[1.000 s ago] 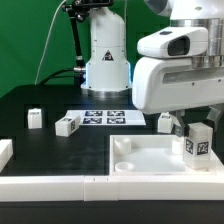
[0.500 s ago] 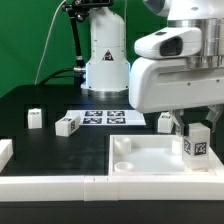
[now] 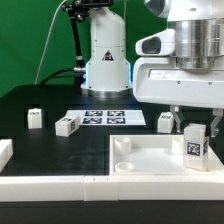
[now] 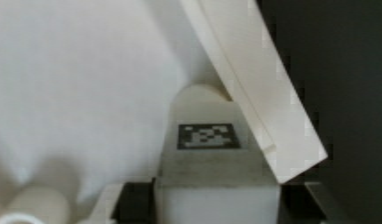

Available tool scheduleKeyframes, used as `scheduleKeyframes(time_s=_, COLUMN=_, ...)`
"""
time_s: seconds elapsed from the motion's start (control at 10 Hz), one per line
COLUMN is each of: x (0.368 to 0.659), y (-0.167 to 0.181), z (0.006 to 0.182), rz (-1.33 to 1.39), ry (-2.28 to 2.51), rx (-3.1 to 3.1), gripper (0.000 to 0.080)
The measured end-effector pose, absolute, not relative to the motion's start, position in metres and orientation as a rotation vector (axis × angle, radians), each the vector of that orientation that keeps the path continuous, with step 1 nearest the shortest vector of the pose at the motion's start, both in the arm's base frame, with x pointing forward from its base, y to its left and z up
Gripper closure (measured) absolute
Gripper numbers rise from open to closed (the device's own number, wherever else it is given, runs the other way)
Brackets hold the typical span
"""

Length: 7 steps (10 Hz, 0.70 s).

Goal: Assemble one leg

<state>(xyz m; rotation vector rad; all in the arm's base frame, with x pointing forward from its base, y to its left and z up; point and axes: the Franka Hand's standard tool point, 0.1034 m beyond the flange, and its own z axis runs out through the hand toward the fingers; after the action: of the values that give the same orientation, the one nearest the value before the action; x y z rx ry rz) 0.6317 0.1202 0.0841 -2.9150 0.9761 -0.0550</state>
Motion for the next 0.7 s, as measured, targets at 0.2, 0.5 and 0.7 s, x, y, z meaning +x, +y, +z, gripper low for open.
scheduleKeyframes(time_s=0.2, x=0.6316, y=0.1204, z=0.0840, rz=-0.043, ry=1.228, rx=-2.811, gripper=0.0508)
scheduleKeyframes(time_s=0.5, x=0.6322, y=0.1181, z=0.0843, rz=0.001, ry=1.536, rx=-2.623, gripper=0.0508)
scheduleKeyframes(time_s=0.7, x=0.6321, y=0.1191, z=0.0838, rz=0.012, ry=1.683, rx=-2.528, gripper=0.0508)
